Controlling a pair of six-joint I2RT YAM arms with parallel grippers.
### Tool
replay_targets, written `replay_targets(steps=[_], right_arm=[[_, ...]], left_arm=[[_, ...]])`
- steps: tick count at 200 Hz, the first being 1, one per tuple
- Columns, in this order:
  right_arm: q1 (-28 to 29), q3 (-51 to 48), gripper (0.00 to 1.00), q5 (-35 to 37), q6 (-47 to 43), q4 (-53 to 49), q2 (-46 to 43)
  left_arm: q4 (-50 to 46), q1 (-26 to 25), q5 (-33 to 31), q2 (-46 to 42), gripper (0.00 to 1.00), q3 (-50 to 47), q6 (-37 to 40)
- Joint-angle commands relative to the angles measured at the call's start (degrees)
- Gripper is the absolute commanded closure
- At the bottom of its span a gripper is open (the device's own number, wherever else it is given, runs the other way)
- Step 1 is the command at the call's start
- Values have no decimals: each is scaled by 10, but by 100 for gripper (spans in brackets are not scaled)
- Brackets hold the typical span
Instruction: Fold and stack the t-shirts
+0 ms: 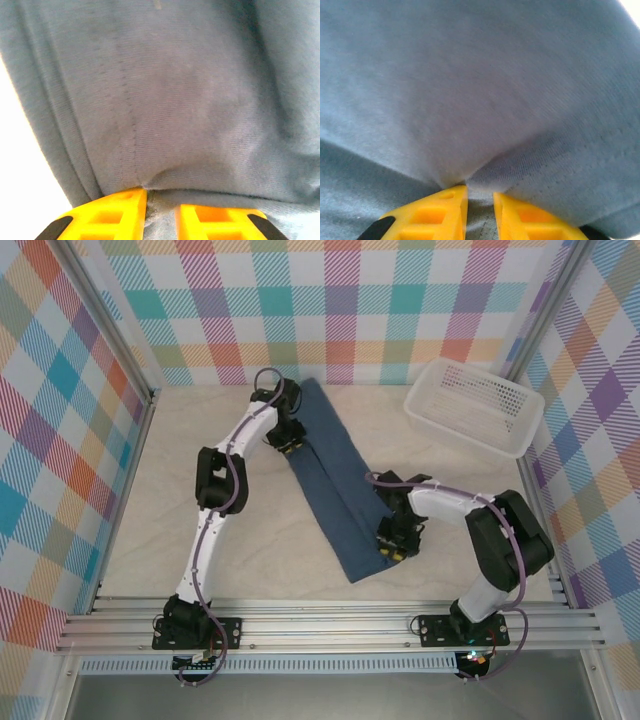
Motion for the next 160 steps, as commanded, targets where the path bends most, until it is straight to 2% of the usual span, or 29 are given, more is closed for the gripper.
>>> replay_targets(steps=[1, 59, 109, 123, 160], right_arm=[[58, -14, 77, -48, 89, 22, 49], [161, 112, 77, -126, 173, 71, 153], [180, 181, 77, -153, 167, 67, 219], [192, 201, 77, -152, 161, 60, 230], [205, 226, 76, -156, 156, 51, 246]], left_arm=[[-42, -11, 12, 49, 77, 16, 1], [-56, 19, -29, 46, 77, 14, 32], [-88, 71, -83, 31, 77, -1, 64], [-67, 84, -76, 24, 77, -15, 77], [-55, 103, -62, 36, 76, 23, 84]])
